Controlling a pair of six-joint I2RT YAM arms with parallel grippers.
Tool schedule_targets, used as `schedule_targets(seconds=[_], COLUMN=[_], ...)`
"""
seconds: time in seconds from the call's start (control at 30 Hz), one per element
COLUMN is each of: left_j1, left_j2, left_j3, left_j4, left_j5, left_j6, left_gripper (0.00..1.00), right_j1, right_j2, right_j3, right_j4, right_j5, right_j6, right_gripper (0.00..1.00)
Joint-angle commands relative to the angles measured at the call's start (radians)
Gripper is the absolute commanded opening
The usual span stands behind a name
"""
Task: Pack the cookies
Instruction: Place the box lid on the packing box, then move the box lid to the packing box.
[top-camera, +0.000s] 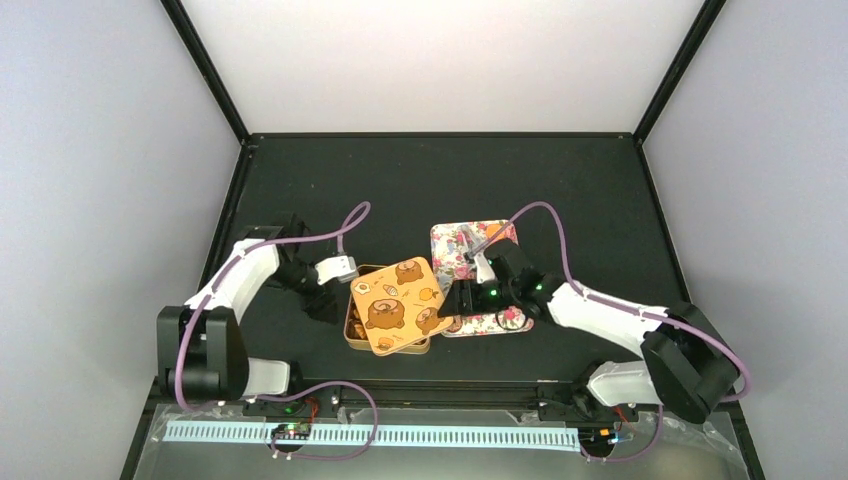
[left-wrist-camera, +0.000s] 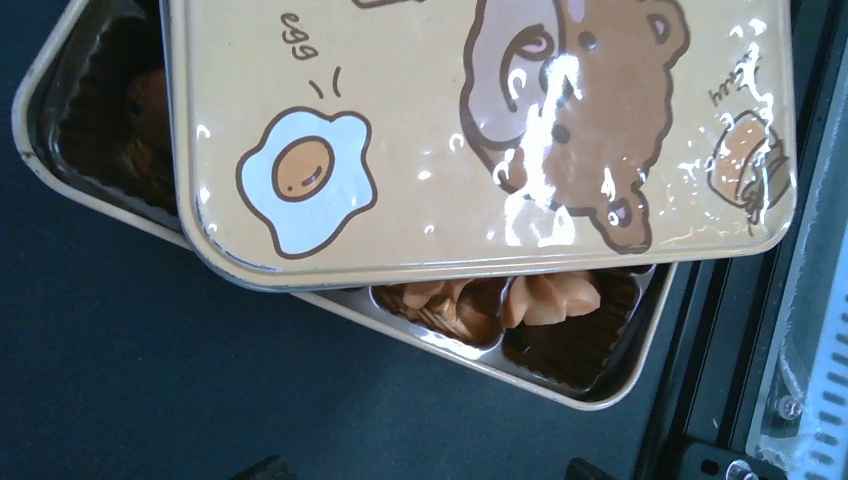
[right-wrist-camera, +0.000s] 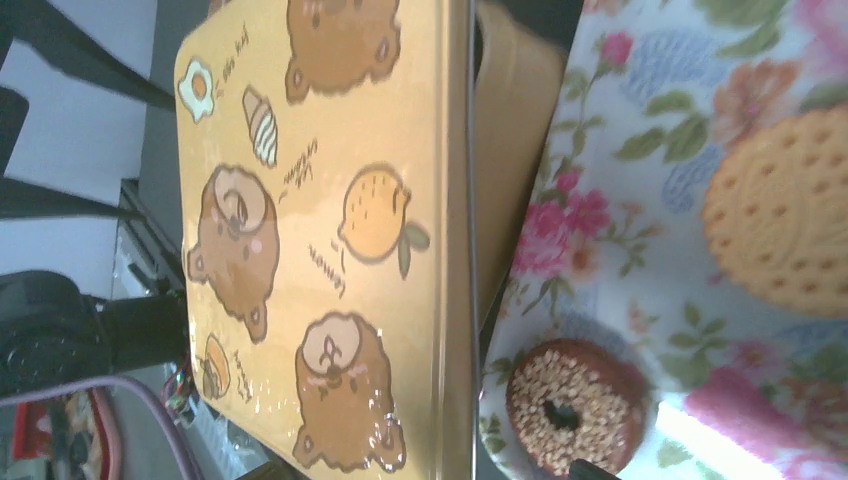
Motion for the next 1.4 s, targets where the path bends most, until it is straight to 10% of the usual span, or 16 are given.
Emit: schedule_targets(seconds=[0.0, 1.37], left_j1=[0.008, -0.128], left_j2=[-0.029, 0.102], left_j3=[0.028, 0.026], left_j4=[-0.036, 0.282], left_j5=[0.068, 0.016], left_j6=[0.007, -0.364], left_gripper=[0.73, 0.64], right_j1=[-0.04, 0.193], right_j2=[0.012, 0.201], right_j3=[0.128, 0.304], right_j4=[-0.18, -0.284], right_j5=[0.035, 0.213], right_j6=[-0.142, -0.176], right_gripper=[0.74, 0.56])
